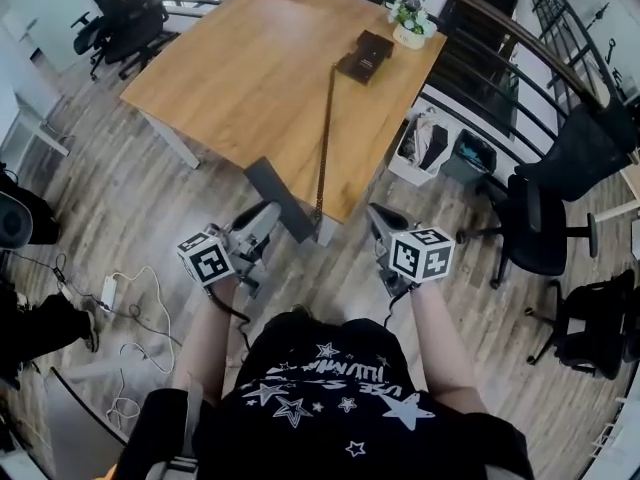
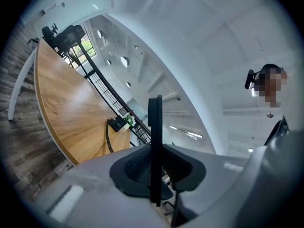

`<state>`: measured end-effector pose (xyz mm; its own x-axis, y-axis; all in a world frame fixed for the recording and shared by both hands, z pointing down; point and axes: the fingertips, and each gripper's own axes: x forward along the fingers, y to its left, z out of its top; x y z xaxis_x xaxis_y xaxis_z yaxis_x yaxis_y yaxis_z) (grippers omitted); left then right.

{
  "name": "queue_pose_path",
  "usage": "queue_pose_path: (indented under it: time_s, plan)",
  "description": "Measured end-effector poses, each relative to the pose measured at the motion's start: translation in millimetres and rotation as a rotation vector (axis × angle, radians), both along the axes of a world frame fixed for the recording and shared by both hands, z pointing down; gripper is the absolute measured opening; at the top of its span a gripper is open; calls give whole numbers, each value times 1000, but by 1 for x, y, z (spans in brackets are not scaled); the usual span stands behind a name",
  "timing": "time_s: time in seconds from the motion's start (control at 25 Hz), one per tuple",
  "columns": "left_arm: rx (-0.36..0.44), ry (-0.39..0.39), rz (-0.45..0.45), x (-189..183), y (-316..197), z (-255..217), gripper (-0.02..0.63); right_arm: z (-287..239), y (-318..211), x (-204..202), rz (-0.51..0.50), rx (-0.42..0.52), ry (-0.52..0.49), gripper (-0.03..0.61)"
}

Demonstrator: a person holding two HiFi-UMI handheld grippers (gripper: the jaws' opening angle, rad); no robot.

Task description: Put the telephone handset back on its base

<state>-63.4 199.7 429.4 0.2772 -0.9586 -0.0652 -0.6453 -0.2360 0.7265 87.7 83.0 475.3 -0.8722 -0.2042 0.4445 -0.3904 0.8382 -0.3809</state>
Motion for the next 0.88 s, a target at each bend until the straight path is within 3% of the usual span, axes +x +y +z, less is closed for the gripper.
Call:
queue_pose_path:
  time_s: [0.36,0.88]
  plan:
    - [-17,63,29,-26,-35,13,75,22,-34,-1,89,-52,36,3]
    - [-34,40,21,-49,-149,5,75,27,-178,-65,30,-72,-30,3]
